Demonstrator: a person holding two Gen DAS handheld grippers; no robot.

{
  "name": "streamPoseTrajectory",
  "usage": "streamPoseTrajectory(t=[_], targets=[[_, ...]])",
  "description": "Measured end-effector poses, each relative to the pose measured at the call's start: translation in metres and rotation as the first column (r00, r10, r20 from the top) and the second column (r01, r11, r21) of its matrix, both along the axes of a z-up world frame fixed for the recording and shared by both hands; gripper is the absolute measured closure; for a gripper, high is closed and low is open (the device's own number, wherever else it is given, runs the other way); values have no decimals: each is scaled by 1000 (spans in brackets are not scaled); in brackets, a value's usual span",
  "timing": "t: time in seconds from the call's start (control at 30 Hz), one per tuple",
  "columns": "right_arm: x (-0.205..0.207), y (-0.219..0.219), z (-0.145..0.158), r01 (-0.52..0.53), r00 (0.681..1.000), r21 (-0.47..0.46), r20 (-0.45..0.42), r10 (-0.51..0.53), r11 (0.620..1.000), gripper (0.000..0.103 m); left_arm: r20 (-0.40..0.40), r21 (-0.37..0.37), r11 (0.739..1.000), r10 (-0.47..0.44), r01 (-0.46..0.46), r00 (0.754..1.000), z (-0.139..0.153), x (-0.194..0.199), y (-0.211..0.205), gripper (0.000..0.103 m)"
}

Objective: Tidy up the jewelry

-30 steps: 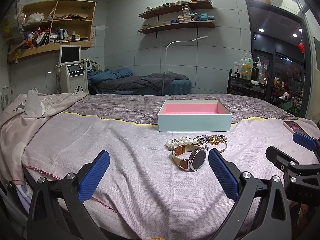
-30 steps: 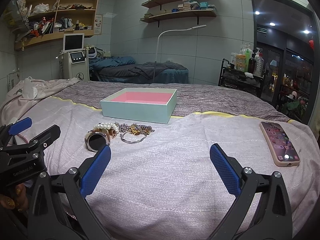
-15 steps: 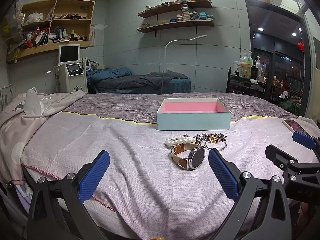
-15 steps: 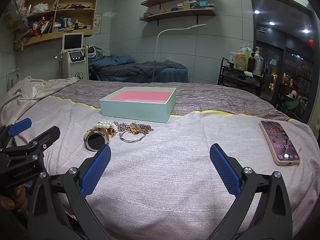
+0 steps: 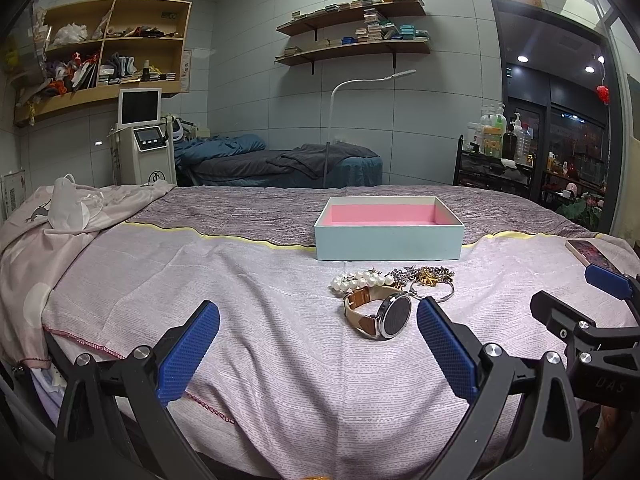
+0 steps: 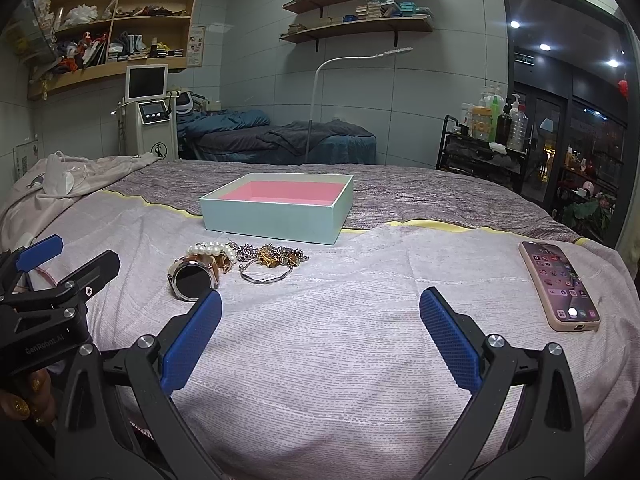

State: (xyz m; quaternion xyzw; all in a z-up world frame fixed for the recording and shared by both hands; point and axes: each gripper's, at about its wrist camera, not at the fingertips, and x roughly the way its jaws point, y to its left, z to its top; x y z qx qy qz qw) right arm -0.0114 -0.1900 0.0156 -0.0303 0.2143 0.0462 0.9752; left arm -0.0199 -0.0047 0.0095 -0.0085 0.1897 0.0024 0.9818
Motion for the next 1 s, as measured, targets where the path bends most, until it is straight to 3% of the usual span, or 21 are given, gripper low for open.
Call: streamPoseTrajectory(t=[0.6,0.8,1.0], targets=[[4,-1,0,-11,1000,3,-19,12,1000,5,-21,-6,1000,-5,5,1000,-2,3,2,6],[22,0,2,-57,994,-21,-90,55,998,5,-79,6,999,-33,33,996,-1,18,6,6],[58,-1,3,-135,965,-26,-230,126,990,5,-241,13,991,-128,135,962,3,56,21,6]])
